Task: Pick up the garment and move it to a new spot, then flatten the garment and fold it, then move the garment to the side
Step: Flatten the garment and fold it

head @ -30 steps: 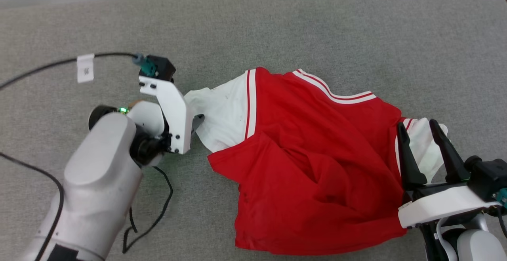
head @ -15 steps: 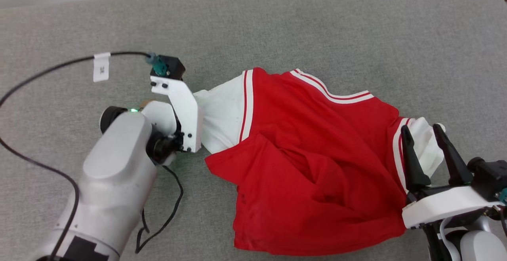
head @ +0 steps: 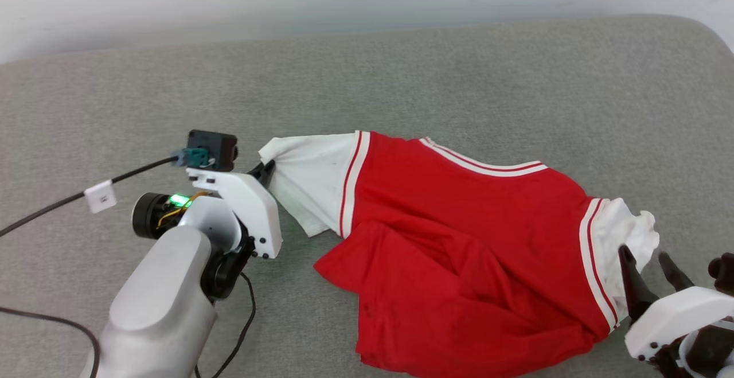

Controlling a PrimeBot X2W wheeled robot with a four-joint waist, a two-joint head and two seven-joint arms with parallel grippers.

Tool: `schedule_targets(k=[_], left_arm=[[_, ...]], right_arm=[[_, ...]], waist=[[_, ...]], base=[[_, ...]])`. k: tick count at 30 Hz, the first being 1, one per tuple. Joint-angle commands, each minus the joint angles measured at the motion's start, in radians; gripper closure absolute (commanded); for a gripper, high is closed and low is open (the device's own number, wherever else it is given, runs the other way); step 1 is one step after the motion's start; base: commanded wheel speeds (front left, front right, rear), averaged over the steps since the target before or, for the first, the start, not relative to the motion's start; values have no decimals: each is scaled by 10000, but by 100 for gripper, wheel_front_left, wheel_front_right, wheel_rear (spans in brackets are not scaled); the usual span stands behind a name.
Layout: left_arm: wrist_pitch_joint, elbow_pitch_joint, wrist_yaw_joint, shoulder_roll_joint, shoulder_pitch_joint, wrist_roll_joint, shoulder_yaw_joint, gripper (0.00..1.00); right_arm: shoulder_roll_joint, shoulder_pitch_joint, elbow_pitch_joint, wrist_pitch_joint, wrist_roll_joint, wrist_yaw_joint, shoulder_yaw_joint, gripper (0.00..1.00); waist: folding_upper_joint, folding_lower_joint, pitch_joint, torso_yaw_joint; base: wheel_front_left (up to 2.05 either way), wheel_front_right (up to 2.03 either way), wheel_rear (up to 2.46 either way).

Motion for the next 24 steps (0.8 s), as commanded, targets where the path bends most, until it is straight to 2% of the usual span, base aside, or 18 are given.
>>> schedule_targets(k=[1, 5, 10, 15, 18, 22, 23, 24], left_arm=[[-160, -564, 156, 127, 379, -8, 101, 100], [-137, -1617, 415, 390, 838, 57, 144, 100], [113, -3237, 773, 623, 1315, 87, 145, 100], [348, -4179, 962, 740, 1436, 136, 96, 100], [388, -4434, 998, 764, 1418, 130, 86, 100], [430, -4566, 1024, 812, 1442, 111, 62, 100], [441, -4564, 1027, 826, 1450, 93, 59, 100], [437, -4568, 1019, 835, 1448, 81, 58, 100]], right_arm=[[6, -206, 204, 673, -68, -7, -328, 0], [-40, -594, 380, 1853, -205, -7, -723, 0], [-551, -1560, 885, 3698, -199, -7, -849, 0], [-1032, -2427, 1650, 5027, -602, -7, -1144, 0], [-1092, -2637, 2310, 5785, -711, -7, -1231, 0], [-805, -2579, 3315, 6724, -726, -11, -1405, 0], [-717, -2578, 3519, 6910, -702, -11, -1455, 32], [-688, -2592, 3649, 6995, -729, -11, -1469, 100]], waist=[[-1, -1, -163, 202], [-1, -1, -117, 350], [-1, -1, 244, 623], [-1, -1, 684, 942], [-1, -1, 877, 1079], [-1, -1, 1043, 1162], [-1, -1, 1064, 1172], [-1, -1, 1082, 1184]], base=[[0, 0, 0], [0, 0, 0], [0, 0, 0], [0, 0, 0], [0, 0, 0], [0, 0, 0], [0, 0, 0], [0, 0, 0]])
